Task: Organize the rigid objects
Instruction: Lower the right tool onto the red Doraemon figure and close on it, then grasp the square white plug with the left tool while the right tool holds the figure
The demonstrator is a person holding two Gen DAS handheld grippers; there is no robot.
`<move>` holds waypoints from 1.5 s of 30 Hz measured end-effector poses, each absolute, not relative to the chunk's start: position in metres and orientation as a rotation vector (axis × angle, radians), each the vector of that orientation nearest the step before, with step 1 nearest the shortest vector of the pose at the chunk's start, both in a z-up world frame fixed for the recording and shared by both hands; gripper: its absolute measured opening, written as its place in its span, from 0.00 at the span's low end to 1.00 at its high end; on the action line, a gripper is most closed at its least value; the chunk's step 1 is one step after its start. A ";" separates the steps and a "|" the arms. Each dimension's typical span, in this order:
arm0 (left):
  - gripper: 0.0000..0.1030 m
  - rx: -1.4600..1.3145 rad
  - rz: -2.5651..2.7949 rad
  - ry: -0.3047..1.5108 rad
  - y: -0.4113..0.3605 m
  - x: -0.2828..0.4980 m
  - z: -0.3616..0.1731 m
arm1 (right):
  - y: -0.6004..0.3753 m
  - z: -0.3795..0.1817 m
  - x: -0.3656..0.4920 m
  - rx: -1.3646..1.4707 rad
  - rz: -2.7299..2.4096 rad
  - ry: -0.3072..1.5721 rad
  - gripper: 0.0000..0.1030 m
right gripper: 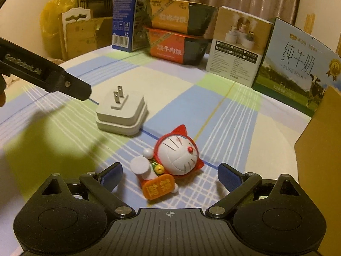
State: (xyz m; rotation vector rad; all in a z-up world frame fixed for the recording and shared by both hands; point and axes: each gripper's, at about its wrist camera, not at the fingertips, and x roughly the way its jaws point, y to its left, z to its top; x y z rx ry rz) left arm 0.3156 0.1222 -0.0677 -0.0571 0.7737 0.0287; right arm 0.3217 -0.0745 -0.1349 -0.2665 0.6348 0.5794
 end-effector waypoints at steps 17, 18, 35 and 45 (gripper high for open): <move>0.99 -0.030 0.005 0.805 0.118 0.319 -0.075 | -0.072 -0.135 0.325 -0.373 0.645 0.564 0.74; 0.99 -0.032 0.004 0.805 0.118 0.319 -0.075 | -0.072 -0.135 0.326 -0.369 0.650 0.566 0.72; 0.99 -0.059 -0.049 0.768 0.106 0.330 -0.083 | -0.103 -0.105 0.344 -0.088 0.470 0.625 0.62; 0.87 -0.084 -0.019 0.767 0.079 0.350 -0.099 | -0.131 -0.085 0.350 0.043 0.358 0.635 0.62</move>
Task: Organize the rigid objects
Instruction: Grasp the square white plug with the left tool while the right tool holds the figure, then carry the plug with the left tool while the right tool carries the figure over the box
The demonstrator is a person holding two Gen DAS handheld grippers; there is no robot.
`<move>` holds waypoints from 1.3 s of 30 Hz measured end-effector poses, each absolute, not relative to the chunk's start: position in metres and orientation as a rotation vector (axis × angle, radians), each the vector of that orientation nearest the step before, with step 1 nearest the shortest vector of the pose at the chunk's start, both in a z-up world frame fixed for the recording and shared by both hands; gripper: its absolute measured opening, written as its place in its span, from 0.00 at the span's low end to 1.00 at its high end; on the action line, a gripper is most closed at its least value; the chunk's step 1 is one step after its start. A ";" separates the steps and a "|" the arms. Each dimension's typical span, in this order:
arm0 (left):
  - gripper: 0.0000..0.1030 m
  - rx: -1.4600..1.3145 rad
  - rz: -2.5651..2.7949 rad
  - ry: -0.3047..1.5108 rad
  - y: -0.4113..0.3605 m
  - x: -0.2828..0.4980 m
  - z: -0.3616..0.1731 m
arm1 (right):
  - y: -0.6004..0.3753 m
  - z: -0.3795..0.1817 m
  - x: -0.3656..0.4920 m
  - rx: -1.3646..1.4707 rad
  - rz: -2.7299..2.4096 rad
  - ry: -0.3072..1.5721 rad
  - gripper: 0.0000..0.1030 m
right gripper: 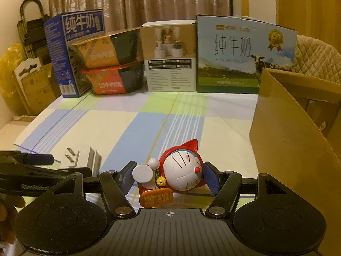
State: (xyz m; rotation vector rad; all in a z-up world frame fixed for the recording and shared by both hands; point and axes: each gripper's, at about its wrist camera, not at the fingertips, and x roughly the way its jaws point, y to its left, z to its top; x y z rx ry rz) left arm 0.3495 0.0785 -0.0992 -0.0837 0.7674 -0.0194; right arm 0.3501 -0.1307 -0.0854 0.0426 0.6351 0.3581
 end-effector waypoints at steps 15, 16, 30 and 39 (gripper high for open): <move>0.59 -0.125 -0.016 0.788 0.086 0.355 -0.101 | -0.132 -0.086 0.348 0.067 0.365 0.653 0.62; 0.58 -0.121 -0.024 0.794 0.086 0.354 -0.101 | -0.132 -0.086 0.348 0.068 0.366 0.654 0.62; 0.56 0.028 -0.164 0.857 0.060 0.294 -0.090 | -0.133 -0.084 0.327 0.120 0.398 0.734 0.62; 0.72 0.016 -0.127 0.833 0.057 0.269 -0.091 | -0.146 -0.083 0.293 0.213 0.383 0.801 0.62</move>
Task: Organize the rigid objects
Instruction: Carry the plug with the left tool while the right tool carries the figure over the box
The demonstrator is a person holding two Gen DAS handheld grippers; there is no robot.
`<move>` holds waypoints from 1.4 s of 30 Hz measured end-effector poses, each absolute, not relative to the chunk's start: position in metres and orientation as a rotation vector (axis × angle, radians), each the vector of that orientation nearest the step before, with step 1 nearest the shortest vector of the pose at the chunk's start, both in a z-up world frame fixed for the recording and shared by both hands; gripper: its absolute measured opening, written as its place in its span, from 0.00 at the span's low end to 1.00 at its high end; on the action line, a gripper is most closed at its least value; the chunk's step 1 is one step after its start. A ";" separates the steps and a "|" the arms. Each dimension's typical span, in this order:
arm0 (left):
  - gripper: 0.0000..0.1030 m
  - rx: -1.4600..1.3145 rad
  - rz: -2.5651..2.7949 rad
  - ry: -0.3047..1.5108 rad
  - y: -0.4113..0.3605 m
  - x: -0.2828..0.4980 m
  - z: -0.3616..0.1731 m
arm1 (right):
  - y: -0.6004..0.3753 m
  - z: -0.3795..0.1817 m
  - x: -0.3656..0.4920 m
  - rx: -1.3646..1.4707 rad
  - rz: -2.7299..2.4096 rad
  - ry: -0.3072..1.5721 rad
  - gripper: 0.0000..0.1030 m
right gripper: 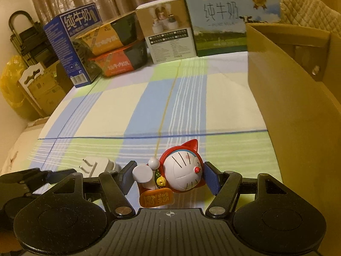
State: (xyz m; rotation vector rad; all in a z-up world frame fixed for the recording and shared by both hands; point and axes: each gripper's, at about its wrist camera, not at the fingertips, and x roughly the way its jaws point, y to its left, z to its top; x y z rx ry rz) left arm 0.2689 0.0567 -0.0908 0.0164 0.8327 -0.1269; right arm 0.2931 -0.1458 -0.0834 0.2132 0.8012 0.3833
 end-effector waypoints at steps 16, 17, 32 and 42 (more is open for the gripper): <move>0.59 -0.011 -0.082 0.875 0.052 0.284 -0.100 | -0.144 -0.088 0.290 0.205 0.367 0.802 0.62; 0.59 -0.010 -0.078 0.876 0.052 0.283 -0.098 | -0.144 -0.088 0.289 0.203 0.369 0.800 0.62; 0.59 -0.084 -0.083 0.813 0.043 0.209 -0.067 | -0.156 -0.080 0.218 0.200 0.336 0.770 0.62; 0.59 -0.121 -0.080 0.728 0.035 0.141 -0.020 | -0.176 -0.059 0.146 0.205 0.318 0.734 0.62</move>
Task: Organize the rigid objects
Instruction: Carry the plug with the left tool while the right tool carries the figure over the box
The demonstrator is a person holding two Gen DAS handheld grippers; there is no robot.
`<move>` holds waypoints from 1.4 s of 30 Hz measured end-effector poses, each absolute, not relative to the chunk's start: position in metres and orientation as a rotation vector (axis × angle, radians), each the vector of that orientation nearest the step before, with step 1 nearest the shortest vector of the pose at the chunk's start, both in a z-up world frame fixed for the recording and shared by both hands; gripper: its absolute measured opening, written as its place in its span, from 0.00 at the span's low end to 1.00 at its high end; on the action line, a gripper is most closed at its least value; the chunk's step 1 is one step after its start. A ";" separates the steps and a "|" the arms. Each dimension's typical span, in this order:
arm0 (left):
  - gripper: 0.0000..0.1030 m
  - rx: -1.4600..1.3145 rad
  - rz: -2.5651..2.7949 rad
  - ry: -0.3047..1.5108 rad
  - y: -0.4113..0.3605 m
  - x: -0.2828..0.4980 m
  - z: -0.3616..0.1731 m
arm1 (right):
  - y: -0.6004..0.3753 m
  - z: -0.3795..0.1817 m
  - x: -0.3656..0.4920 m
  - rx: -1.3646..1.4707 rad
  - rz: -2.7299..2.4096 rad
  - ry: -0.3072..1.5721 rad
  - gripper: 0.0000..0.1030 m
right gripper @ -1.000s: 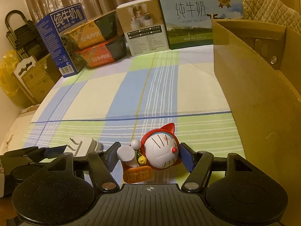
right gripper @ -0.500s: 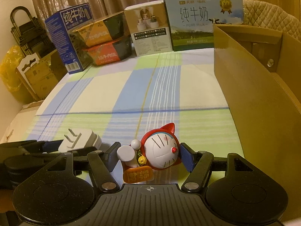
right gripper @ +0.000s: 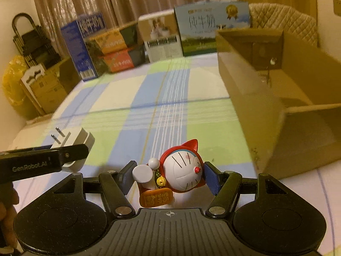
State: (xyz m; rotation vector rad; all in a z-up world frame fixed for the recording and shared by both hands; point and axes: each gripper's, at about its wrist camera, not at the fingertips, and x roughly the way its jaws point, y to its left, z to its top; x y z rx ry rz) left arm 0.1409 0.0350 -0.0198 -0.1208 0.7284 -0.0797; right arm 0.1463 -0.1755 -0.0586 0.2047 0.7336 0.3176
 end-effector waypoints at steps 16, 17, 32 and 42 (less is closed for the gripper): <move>0.59 -0.141 -0.151 0.630 -0.032 0.076 0.044 | -0.255 0.014 0.067 0.277 0.245 0.590 0.62; 0.59 -0.137 -0.157 0.629 -0.035 0.074 0.045 | -0.261 0.017 0.064 0.279 0.237 0.585 0.62; 0.59 -0.084 -0.275 0.594 -0.087 0.065 0.072 | -0.317 0.041 0.039 0.306 0.184 0.528 0.62; 0.59 -0.055 -0.356 0.586 -0.118 0.093 0.082 | -0.350 0.052 0.057 0.234 0.135 0.532 0.62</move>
